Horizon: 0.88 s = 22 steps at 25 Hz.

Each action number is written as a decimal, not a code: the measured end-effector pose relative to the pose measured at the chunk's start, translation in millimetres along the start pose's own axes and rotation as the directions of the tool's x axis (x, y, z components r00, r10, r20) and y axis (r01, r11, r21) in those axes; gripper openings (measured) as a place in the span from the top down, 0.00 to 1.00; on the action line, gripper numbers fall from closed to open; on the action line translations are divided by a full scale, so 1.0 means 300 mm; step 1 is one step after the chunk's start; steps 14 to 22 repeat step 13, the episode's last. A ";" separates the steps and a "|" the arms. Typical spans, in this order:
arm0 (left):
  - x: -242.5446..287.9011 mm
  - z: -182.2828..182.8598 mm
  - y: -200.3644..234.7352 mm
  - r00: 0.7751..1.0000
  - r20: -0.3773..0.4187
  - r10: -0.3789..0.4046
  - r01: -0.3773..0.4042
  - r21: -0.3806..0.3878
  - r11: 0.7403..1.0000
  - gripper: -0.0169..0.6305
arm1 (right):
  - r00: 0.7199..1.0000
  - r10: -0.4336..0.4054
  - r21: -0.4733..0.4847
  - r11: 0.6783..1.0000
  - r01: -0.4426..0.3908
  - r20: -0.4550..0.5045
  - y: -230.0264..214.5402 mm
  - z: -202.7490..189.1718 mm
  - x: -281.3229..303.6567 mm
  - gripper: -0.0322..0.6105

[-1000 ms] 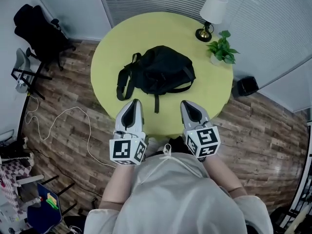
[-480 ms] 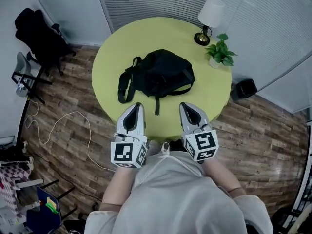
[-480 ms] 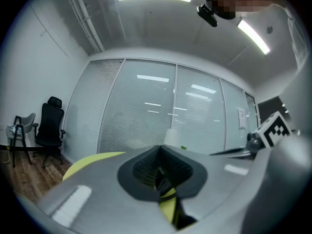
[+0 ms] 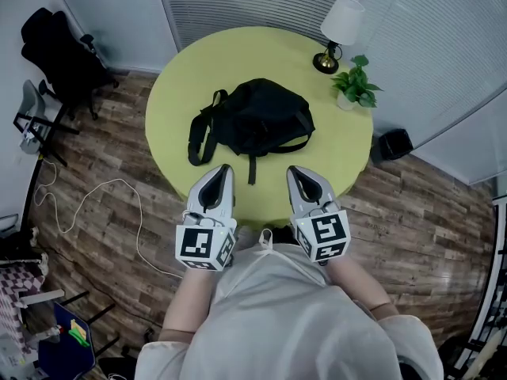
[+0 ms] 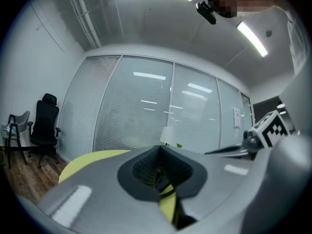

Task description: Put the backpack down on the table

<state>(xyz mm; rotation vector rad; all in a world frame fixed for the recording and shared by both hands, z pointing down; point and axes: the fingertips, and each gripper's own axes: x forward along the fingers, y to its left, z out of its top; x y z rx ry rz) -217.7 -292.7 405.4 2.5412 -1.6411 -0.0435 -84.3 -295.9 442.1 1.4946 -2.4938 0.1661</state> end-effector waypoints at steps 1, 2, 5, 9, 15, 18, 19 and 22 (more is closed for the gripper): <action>0.001 -0.003 -0.001 1.000 -0.005 -0.002 0.002 0.006 1.000 0.96 | 1.000 0.002 -0.002 1.000 -0.002 0.000 0.002 0.000 0.000 0.95; 0.003 -0.006 -0.002 1.000 -0.009 -0.003 0.003 0.013 1.000 0.96 | 1.000 0.003 -0.004 1.000 -0.003 -0.001 0.004 -0.001 0.000 0.95; 0.004 -0.018 -0.001 1.000 -0.021 0.002 -0.002 0.020 1.000 0.96 | 1.000 0.006 -0.005 1.000 -0.006 -0.003 0.009 -0.002 0.000 0.95; 0.009 -0.039 0.001 0.999 -0.033 0.004 -0.003 0.013 1.000 0.96 | 1.000 0.006 -0.003 1.000 -0.006 -0.007 0.010 -0.009 0.002 0.95; 0.016 -0.051 0.007 0.999 -0.036 -0.001 0.000 -0.009 1.000 0.96 | 1.000 0.007 0.002 1.000 -0.007 -0.015 0.008 -0.020 0.014 0.95; 0.016 -0.051 0.007 0.999 -0.036 -0.001 0.000 -0.009 1.000 0.96 | 1.000 0.007 0.002 1.000 -0.007 -0.015 0.008 -0.020 0.014 0.95; 0.016 -0.051 0.007 0.999 -0.036 -0.001 0.000 -0.009 1.000 0.96 | 1.000 0.007 0.002 1.000 -0.007 -0.015 0.008 -0.020 0.014 0.95; 0.016 -0.051 0.007 0.999 -0.036 -0.001 0.000 -0.009 1.000 0.96 | 1.000 0.007 0.002 1.000 -0.007 -0.015 0.008 -0.020 0.014 0.95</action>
